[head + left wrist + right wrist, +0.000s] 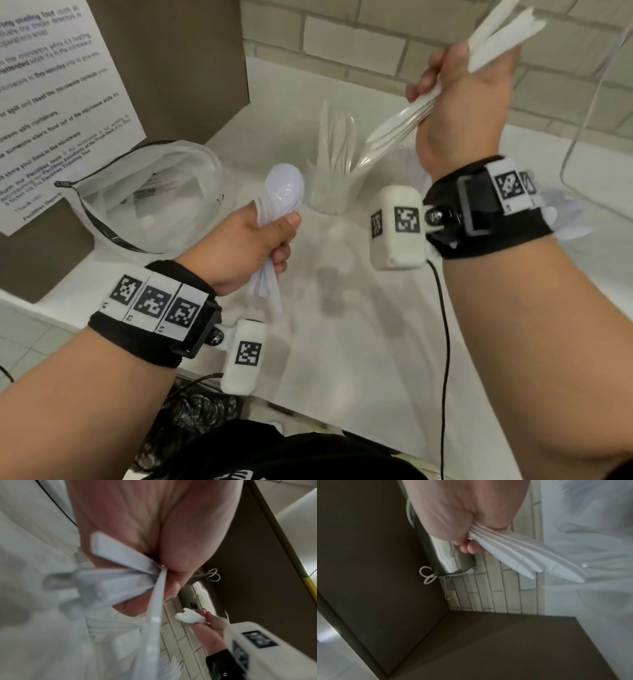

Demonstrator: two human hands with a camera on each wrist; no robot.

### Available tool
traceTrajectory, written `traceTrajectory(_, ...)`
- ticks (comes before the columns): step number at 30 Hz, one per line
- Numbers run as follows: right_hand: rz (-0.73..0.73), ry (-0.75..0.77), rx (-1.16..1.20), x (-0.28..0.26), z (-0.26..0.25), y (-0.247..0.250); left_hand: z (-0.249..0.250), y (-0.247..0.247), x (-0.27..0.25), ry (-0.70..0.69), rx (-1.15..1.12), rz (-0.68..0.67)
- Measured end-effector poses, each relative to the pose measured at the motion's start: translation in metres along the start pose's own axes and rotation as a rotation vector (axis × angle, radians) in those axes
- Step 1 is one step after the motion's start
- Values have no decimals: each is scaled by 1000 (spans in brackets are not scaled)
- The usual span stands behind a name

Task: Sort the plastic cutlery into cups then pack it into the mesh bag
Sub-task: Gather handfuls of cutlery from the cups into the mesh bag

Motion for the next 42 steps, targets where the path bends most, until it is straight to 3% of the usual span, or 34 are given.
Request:
traceTrajectory(4,-78,87,-200,17,11,-21,6,12,-3,-29,-132,99)
traceTrajectory(11,-125,-74,-366,14,72,-51,9,21,-4,-14,-167,136)
traceTrajectory(16,-101,-219,-450,10,107,-43,7,24,-4,-14,-178,142)
traceTrajectory(19,-88,-219,-515,15,107,-37,6,24,-3,-4,-181,143)
traceTrajectory(25,-356,-336,-907,21,111,-42,4,17,2,21,-175,128)
traceTrajectory(33,-436,-264,-937,16,103,-43,3,12,5,16,-170,107)
traceTrajectory(38,-429,-83,-927,-5,62,-44,3,8,4,-4,-128,70)
traceTrajectory(40,-442,-153,-779,-25,48,-44,3,5,5,-1,-128,51)
traceTrajectory(42,-501,-325,-639,-46,39,-44,3,1,6,6,-125,44)
Point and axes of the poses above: each hand's wrist, its own x-axis towards the middle knuckle, its own y-axis out of the back of the hand, z = x × y, the point moved 3 cm from there along x, towards the middle knuckle, and after that the axes turned 12 degrees about -z, right-handed, at the moved point
